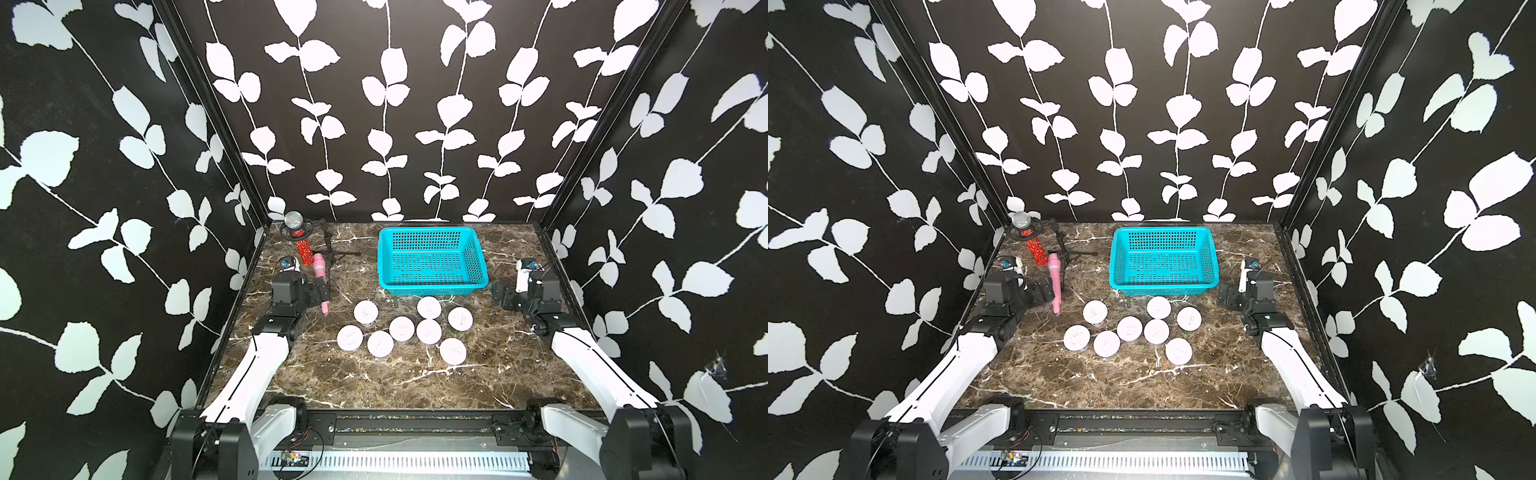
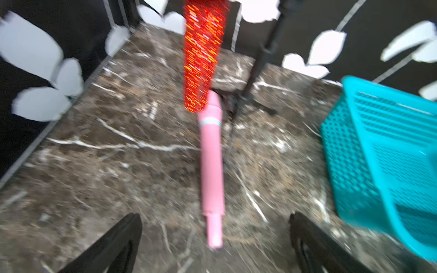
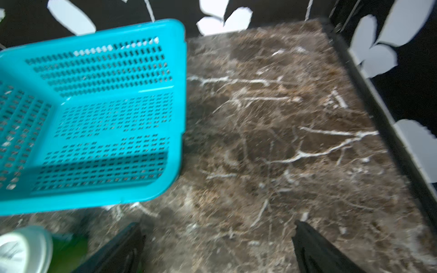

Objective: Put the yogurt in the basket
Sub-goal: Pick up the yogurt from the center of the board.

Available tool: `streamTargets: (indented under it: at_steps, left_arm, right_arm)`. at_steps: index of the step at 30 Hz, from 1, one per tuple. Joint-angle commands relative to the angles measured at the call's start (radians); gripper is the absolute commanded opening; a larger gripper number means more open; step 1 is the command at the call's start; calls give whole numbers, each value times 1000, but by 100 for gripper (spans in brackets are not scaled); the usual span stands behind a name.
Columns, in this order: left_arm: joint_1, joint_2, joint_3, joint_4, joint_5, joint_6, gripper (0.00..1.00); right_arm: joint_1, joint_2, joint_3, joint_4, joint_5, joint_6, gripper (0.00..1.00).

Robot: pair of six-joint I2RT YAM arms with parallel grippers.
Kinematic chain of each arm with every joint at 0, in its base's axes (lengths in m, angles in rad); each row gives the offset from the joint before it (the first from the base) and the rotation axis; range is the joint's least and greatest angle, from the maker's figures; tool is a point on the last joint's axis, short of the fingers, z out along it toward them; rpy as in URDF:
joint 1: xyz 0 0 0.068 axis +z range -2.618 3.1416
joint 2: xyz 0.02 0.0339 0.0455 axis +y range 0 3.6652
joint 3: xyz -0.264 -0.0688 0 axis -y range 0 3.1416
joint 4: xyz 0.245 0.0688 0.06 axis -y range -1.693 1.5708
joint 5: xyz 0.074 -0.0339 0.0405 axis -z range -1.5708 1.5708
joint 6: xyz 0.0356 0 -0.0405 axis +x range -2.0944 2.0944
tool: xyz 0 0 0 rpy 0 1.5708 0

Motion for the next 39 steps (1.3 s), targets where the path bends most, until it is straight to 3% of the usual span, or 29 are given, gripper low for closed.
streamTargets:
  at_steps: [1, 8, 13, 20, 29, 39]
  left_arm:
    - [-84, -20, 62, -173, 118, -27, 97]
    - [-239, 84, 207, -332, 174, 28, 91]
    - [-335, 203, 326, -440, 105, 69, 88]
    - [-421, 322, 406, -498, 44, 109, 93]
    - [-499, 445, 481, -564, -60, 158, 94]
    - [-511, 482, 480, -574, -97, 152, 94]
  right_arm:
    - [55, -8, 76, -123, -31, 28, 99]
    - [128, 4, 138, -216, -53, 20, 99]
    - [153, -3, 151, -222, -66, 26, 99]
    - [164, -6, 146, -215, -67, 33, 99]
    - [167, -3, 140, -211, -61, 32, 99]
    - [168, -7, 120, -195, -64, 41, 99]
